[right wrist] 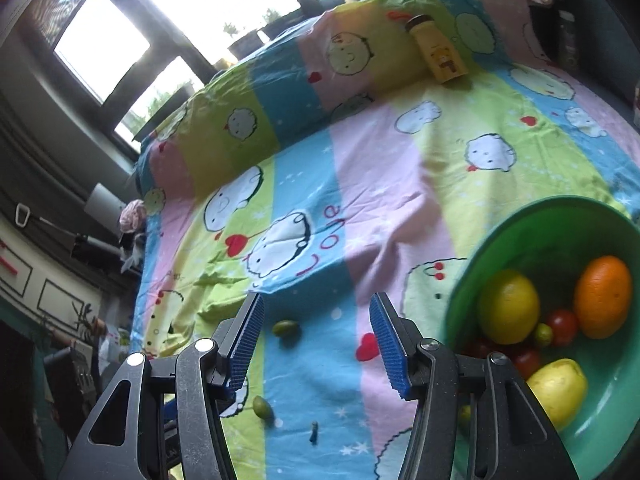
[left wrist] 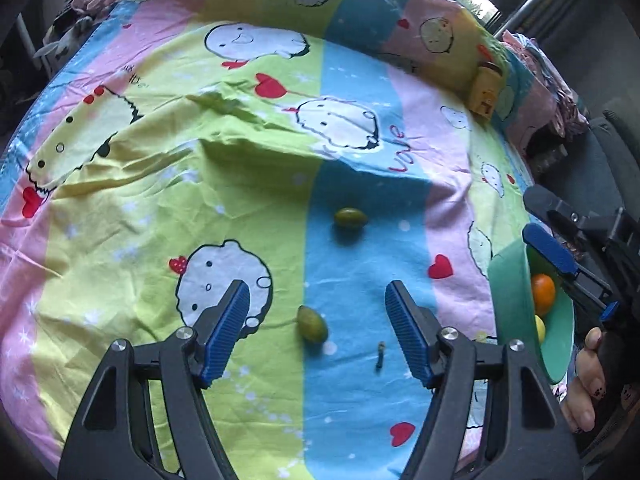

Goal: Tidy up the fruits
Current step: 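Move the right tool back to another green olive on the sheet, then close the right gripper on the green olive and lift it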

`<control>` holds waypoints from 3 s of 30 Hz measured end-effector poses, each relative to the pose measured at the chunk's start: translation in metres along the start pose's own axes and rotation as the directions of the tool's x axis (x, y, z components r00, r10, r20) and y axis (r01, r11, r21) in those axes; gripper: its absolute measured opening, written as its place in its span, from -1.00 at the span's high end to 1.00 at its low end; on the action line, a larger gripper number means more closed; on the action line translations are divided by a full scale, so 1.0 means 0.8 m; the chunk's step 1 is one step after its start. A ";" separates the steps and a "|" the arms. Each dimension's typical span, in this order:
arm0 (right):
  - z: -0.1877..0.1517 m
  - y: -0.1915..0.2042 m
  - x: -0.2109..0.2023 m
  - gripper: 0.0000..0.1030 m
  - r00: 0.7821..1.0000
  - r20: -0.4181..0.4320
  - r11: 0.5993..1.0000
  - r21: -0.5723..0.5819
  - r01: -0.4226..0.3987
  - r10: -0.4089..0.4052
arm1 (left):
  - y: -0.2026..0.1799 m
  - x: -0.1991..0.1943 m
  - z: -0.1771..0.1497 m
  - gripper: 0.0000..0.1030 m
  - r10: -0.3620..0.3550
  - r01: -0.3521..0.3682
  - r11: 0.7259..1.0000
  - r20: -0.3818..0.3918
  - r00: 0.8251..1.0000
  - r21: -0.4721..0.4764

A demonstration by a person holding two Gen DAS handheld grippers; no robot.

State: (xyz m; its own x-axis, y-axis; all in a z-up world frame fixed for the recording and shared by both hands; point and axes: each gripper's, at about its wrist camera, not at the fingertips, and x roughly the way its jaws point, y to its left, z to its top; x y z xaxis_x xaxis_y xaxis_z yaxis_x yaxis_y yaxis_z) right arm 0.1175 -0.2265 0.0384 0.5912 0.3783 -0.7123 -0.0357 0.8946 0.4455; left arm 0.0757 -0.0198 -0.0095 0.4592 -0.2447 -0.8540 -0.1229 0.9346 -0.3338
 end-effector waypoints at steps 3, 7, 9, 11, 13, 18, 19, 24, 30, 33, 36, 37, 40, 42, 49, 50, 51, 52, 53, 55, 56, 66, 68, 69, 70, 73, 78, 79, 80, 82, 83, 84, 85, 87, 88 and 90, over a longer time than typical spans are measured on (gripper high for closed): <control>-0.002 0.019 0.035 -0.08 0.998 -0.054 0.999 -0.034 -0.013 0.012 | 0.007 0.010 -0.006 -0.34 0.020 -0.020 1.000 -0.042 0.999 -0.009; -0.007 0.036 0.078 -0.08 0.992 -0.126 0.997 -0.065 -0.031 0.022 | 0.002 0.015 -0.009 -0.34 0.016 -0.015 1.000 -0.059 0.998 0.016; -0.010 0.042 0.096 -0.08 0.987 -0.158 0.996 -0.081 -0.029 0.016 | -0.003 0.019 -0.011 -0.31 0.014 -0.011 0.999 -0.073 0.997 0.030; -0.013 0.044 0.113 -0.08 0.983 -0.181 0.995 -0.093 -0.023 0.006 | -0.006 0.026 -0.014 -0.28 0.020 -0.017 0.999 -0.092 0.996 0.038; -0.016 0.045 0.128 0.10 0.979 -0.205 0.995 -0.103 -0.015 -0.007 | -0.006 0.033 -0.018 -0.18 0.017 -0.013 0.999 -0.117 0.993 0.038; -0.023 0.044 0.148 0.39 0.970 -0.240 0.994 -0.106 0.010 -0.036 | -0.005 0.043 -0.020 0.06 0.019 -0.013 0.999 -0.146 0.989 0.044; -0.023 0.044 0.150 0.39 0.969 -0.242 0.993 -0.114 0.016 -0.043 | -0.005 0.043 -0.020 0.11 0.018 -0.011 0.999 -0.148 0.989 0.043; -0.026 0.047 0.161 0.39 0.965 -0.261 0.993 -0.115 0.004 -0.034 | -0.001 0.042 -0.018 0.20 0.004 0.001 1.000 -0.146 0.989 0.029; -0.028 0.048 0.166 0.39 0.964 -0.262 0.992 -0.123 0.012 -0.044 | 0.001 0.040 -0.018 0.38 0.000 0.004 1.000 -0.139 0.990 0.028; -0.030 0.051 0.166 0.39 0.963 -0.261 0.990 -0.139 0.021 -0.058 | 0.002 0.042 -0.018 0.52 -0.001 0.005 1.000 -0.137 0.991 0.028; -0.031 0.054 0.167 0.39 0.965 -0.254 0.987 -0.156 0.034 -0.073 | 0.001 0.045 -0.015 0.60 -0.009 0.012 1.000 -0.136 0.991 0.027; -0.031 0.055 0.167 0.39 0.965 -0.251 0.986 -0.161 0.036 -0.076 | 0.001 0.045 -0.016 0.61 -0.011 0.015 1.000 -0.136 0.991 0.026; -0.032 0.055 0.168 0.39 0.964 -0.256 0.988 -0.155 0.028 -0.068 | 0.001 0.044 -0.016 0.59 -0.011 0.014 1.000 -0.135 0.991 0.026; -0.032 0.055 0.168 0.39 0.964 -0.259 0.987 -0.156 0.024 -0.065 | 0.001 0.044 -0.016 0.59 -0.011 0.015 1.000 -0.133 0.991 0.026; -0.033 0.057 0.168 0.39 0.963 -0.261 0.987 -0.160 0.030 -0.071 | 0.002 0.045 -0.015 0.59 -0.018 0.021 1.000 -0.133 0.991 0.017; -0.033 0.057 0.168 0.39 0.963 -0.260 0.986 -0.161 0.031 -0.072 | 0.001 0.045 -0.015 0.59 -0.019 0.021 1.000 -0.133 0.991 0.016; -0.033 0.057 0.169 0.39 0.962 -0.261 0.986 -0.161 0.032 -0.073 | 0.001 0.045 -0.015 0.59 -0.019 0.021 1.000 -0.133 0.991 0.016; -0.033 0.057 0.169 0.36 0.962 -0.264 0.986 -0.161 0.033 -0.075 | 0.001 0.045 -0.015 0.59 -0.019 0.021 1.000 -0.133 0.991 0.016; -0.033 0.058 0.169 0.35 0.960 -0.270 0.986 -0.163 0.034 -0.077 | 0.001 0.045 -0.015 0.59 -0.019 0.021 1.000 -0.133 0.991 0.015; -0.035 0.059 0.171 0.34 0.957 -0.277 0.985 -0.171 0.038 -0.085 | 0.001 0.045 -0.015 0.60 -0.022 0.024 1.000 -0.133 0.991 0.011; -0.036 0.061 0.171 0.34 0.958 -0.272 0.983 -0.179 0.040 -0.089 | 0.002 0.045 -0.015 0.60 -0.022 0.024 1.000 -0.133 0.991 0.009; -0.040 0.065 0.169 0.33 0.963 -0.247 0.974 -0.222 0.051 -0.107 | 0.003 0.042 -0.015 0.64 -0.024 0.024 1.000 -0.126 0.992 0.005; -0.039 0.063 0.167 0.33 0.963 -0.248 0.976 -0.211 0.053 -0.106 | 0.002 0.038 -0.015 0.68 -0.031 0.033 0.999 -0.119 0.992 0.009; -0.038 0.063 0.165 0.33 0.964 -0.245 0.977 -0.207 0.053 -0.104 | 0.001 0.036 -0.015 0.68 -0.036 0.038 0.999 -0.113 0.993 0.011; -0.038 0.062 0.162 0.33 0.966 -0.240 0.978 -0.202 0.051 -0.100 | 0.000 0.034 -0.015 0.68 -0.040 0.041 0.999 -0.106 0.994 0.013; -0.035 0.063 0.148 0.33 0.973 -0.218 0.981 -0.190 0.035 -0.077 | -0.003 0.029 -0.016 0.69 -0.045 0.047 0.999 -0.093 0.995 0.026; -0.029 0.061 0.120 0.33 0.984 -0.172 0.985 -0.170 0.013 -0.043 | -0.006 0.034 -0.016 0.74 -0.033 0.036 0.999 -0.097 0.995 0.031; -0.029 0.060 0.115 0.33 0.986 -0.163 0.986 -0.166 0.010 -0.038 | -0.005 0.036 -0.015 0.74 -0.036 0.039 0.999 -0.105 0.994 0.026; -0.028 0.058 0.110 0.33 0.987 -0.156 0.987 -0.161 0.007 -0.032 | -0.005 0.040 -0.014 0.73 -0.043 0.045 0.999 -0.114 0.993 0.018; -0.026 0.054 0.102 0.34 0.989 -0.144 0.989 -0.146 0.000 -0.022 | -0.005 0.043 -0.013 0.73 -0.045 0.046 0.999 -0.113 0.993 0.012; -0.025 0.052 0.097 0.34 0.990 -0.138 0.990 -0.138 -0.004 -0.015 | -0.005 0.044 -0.013 0.73 -0.040 0.041 0.999 -0.110 0.993 0.010; -0.024 0.050 0.093 0.34 0.991 -0.131 0.991 -0.132 -0.006 -0.011 | -0.005 0.045 -0.012 0.72 -0.037 0.038 0.999 -0.109 0.993 0.007; -0.023 0.048 0.088 0.34 0.992 -0.123 0.992 -0.127 -0.007 -0.009 | -0.005 0.046 -0.011 0.72 -0.034 0.035 0.999 -0.110 0.993 0.007; -0.021 0.045 0.080 0.34 0.994 -0.109 0.993 -0.117 -0.011 -0.002 | -0.005 0.049 -0.010 0.73 -0.028 0.029 1.000 -0.111 0.993 0.008; -0.021 0.043 0.077 0.34 0.995 -0.103 0.994 -0.113 -0.014 0.003 | -0.004 0.051 -0.010 0.73 -0.029 0.030 1.000 -0.113 0.993 0.007; -0.020 0.040 0.070 0.34 0.996 -0.088 0.994 -0.105 -0.018 0.008 | -0.003 0.051 -0.008 0.73 -0.032 0.032 0.999 -0.107 0.994 -0.002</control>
State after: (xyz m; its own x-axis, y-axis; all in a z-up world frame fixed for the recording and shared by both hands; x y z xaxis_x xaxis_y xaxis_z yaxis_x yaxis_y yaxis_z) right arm 0.1365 -0.1731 0.0044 0.5175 0.4052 -0.7536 -0.1303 0.9078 0.3987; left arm 0.0887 -0.0336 -0.0463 0.3659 -0.3003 -0.8808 -0.1105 0.9258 -0.3616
